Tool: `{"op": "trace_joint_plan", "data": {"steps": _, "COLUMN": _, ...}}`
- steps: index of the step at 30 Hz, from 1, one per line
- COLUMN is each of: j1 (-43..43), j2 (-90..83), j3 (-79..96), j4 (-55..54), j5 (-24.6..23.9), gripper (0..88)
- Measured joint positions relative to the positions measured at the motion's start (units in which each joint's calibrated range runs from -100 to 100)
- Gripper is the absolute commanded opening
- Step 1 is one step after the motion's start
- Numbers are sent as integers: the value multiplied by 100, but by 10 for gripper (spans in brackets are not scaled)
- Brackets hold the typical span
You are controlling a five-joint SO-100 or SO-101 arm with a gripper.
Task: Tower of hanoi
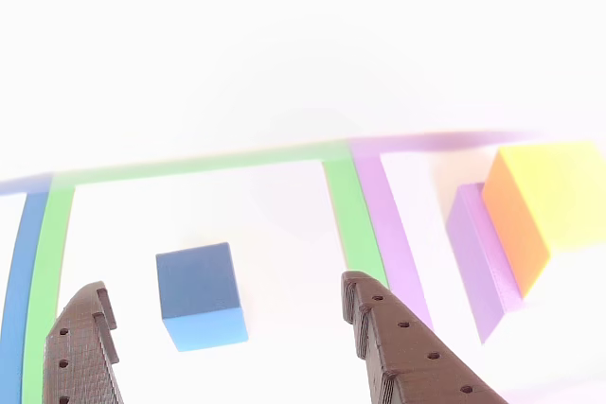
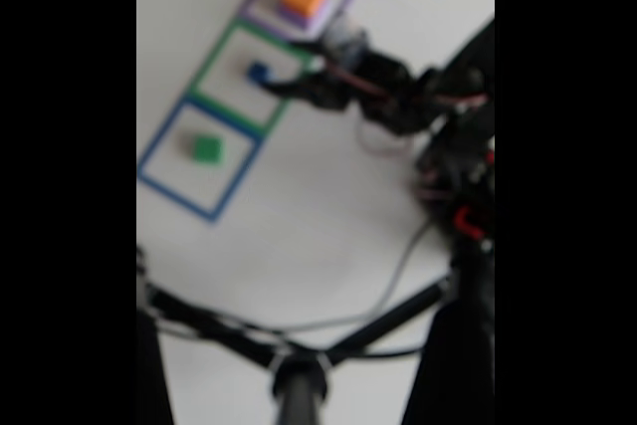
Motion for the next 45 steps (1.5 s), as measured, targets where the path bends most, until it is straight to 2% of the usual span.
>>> {"op": "trace_joint_plan", "data": {"steps": 9, "j1": -196, "j2": 1199, "j3": -505, "j4": -875, "j5": 0, "gripper": 264}}
{"op": "trace_joint_plan", "data": {"steps": 23, "j1": -287, "j2": 2144, "j3": -1018, "j4": -1300, "j5": 0, "gripper": 248}}
{"op": "trace_joint_plan", "data": {"steps": 26, "j1": -327, "j2": 2279, "j3": -1070, "j4": -1340, "j5": 0, "gripper": 226}}
{"op": "trace_joint_plan", "data": {"steps": 37, "j1": -434, "j2": 2322, "j3": -1088, "j4": -1372, "j5": 0, "gripper": 60}}
{"op": "trace_joint_plan", "data": {"steps": 45, "j1": -467, "j2": 2322, "j3": -1123, "j4": -1372, "j5": 0, "gripper": 25}}
